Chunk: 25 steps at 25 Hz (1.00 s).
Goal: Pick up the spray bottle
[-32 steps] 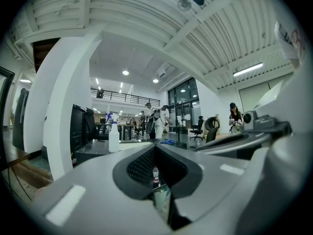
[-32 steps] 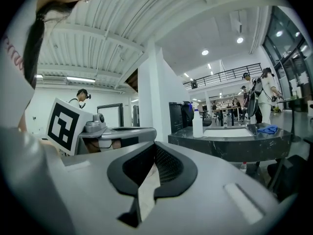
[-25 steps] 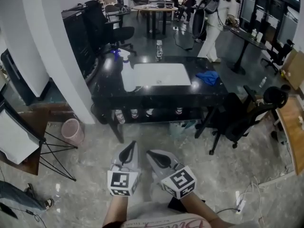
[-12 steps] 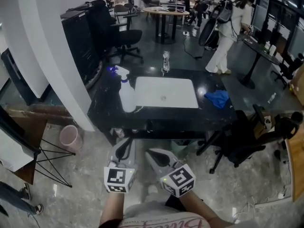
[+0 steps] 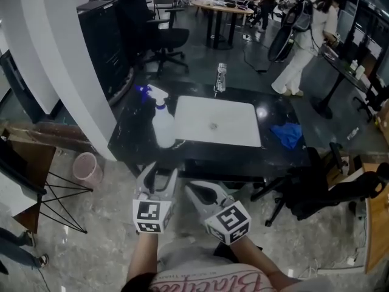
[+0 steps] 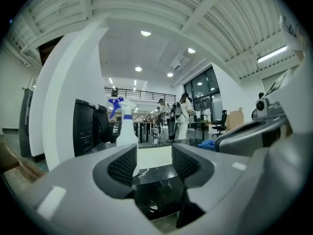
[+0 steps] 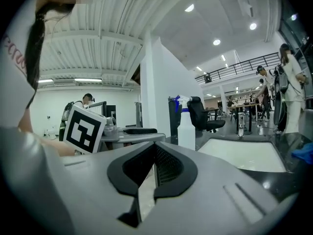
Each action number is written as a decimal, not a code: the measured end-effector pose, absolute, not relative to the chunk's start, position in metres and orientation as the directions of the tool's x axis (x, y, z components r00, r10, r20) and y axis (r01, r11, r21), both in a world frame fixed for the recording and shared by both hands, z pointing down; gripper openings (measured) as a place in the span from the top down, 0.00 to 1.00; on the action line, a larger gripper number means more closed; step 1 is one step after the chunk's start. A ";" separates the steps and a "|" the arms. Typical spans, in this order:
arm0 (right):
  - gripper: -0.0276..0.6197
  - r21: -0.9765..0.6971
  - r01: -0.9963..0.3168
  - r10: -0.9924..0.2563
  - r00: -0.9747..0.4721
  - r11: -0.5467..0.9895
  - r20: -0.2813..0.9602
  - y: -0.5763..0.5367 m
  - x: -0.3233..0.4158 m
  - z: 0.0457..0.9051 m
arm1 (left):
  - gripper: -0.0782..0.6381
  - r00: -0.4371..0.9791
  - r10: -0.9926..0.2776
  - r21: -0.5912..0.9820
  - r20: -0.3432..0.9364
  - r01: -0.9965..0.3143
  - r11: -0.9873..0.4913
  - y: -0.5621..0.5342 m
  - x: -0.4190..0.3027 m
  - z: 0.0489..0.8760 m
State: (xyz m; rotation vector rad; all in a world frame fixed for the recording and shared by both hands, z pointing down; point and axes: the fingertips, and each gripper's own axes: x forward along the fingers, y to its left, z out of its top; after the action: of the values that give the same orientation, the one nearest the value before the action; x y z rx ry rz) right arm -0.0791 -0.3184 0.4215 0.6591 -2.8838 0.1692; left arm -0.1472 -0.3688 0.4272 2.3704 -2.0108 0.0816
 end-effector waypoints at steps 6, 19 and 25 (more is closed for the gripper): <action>0.95 -0.085 -0.446 -0.420 -0.881 0.891 0.219 -0.347 -0.090 0.428 | 0.51 0.148 -0.984 0.002 0.101 -0.989 -0.148 -0.405 -0.164 0.445; 0.95 -0.083 -0.494 -0.466 -0.855 0.866 0.227 -0.429 -0.127 0.439 | 0.31 0.198 -0.967 -0.015 0.163 -0.979 -0.203 -0.499 -0.194 0.489; 0.95 -0.079 -0.531 -0.503 -0.833 0.844 0.231 -0.450 -0.126 0.448 | 0.31 0.185 -0.969 -0.032 0.163 -0.981 -0.192 -0.529 -0.197 0.501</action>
State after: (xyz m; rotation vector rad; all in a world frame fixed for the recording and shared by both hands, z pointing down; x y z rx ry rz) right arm -0.1262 -0.4500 0.4477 0.7995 -2.8202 0.2072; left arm -0.1970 -0.5286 0.5010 2.3554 -1.9437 0.2253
